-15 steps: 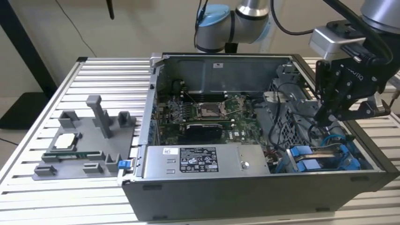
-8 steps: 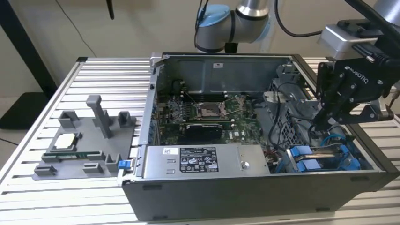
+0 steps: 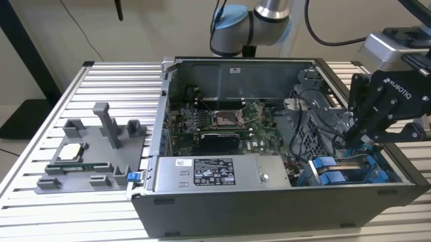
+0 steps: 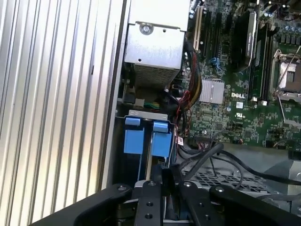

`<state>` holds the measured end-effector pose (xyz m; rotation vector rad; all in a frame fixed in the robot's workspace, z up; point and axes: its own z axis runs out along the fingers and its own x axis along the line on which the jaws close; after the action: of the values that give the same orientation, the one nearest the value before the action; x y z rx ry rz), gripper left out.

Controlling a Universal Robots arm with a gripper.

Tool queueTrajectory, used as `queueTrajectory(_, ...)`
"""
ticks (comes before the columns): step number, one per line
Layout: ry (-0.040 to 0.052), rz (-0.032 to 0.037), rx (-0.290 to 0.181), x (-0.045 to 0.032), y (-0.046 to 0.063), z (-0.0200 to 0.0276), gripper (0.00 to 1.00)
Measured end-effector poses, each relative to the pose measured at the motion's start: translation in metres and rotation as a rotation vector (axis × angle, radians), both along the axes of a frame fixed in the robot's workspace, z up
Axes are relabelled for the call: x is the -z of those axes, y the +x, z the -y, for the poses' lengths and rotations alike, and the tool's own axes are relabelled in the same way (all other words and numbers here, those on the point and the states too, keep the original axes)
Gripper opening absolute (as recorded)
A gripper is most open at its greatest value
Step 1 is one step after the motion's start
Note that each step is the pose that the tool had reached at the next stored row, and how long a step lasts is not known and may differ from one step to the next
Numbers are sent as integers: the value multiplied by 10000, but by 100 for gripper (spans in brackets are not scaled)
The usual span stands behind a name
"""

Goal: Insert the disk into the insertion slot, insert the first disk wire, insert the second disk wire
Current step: 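Insert the first disk wire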

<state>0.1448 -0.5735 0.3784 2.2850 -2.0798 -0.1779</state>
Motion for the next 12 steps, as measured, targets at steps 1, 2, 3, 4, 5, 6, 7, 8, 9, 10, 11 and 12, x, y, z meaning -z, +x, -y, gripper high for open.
queueTrajectory(1, 28, -41, 0, 17, 15, 15, 0)
queueTrajectory(2, 48, -57, 2, 26, 21, 20, 0)
queueTrajectory(3, 71, -70, 3, 34, 27, 24, 0)
queueTrajectory(4, 99, -87, 4, 41, 32, 27, 0)
queueTrajectory(5, 128, -102, 7, 47, 37, 29, 0)
queueTrajectory(6, 158, -116, 11, 54, 41, 32, 0)
queueTrajectory(7, 187, -129, 17, 61, 44, 34, 0)
queueTrajectory(8, 215, -143, 27, 68, 44, 36, 0)
queueTrajectory(9, 237, -158, 39, 73, 45, 38, 0)
queueTrajectory(10, 260, -175, 50, 79, 46, 39, 0)
queueTrajectory(11, 283, -194, 62, 85, 47, 40, 0)
queueTrajectory(12, 304, -217, 71, 90, 49, 42, 0)
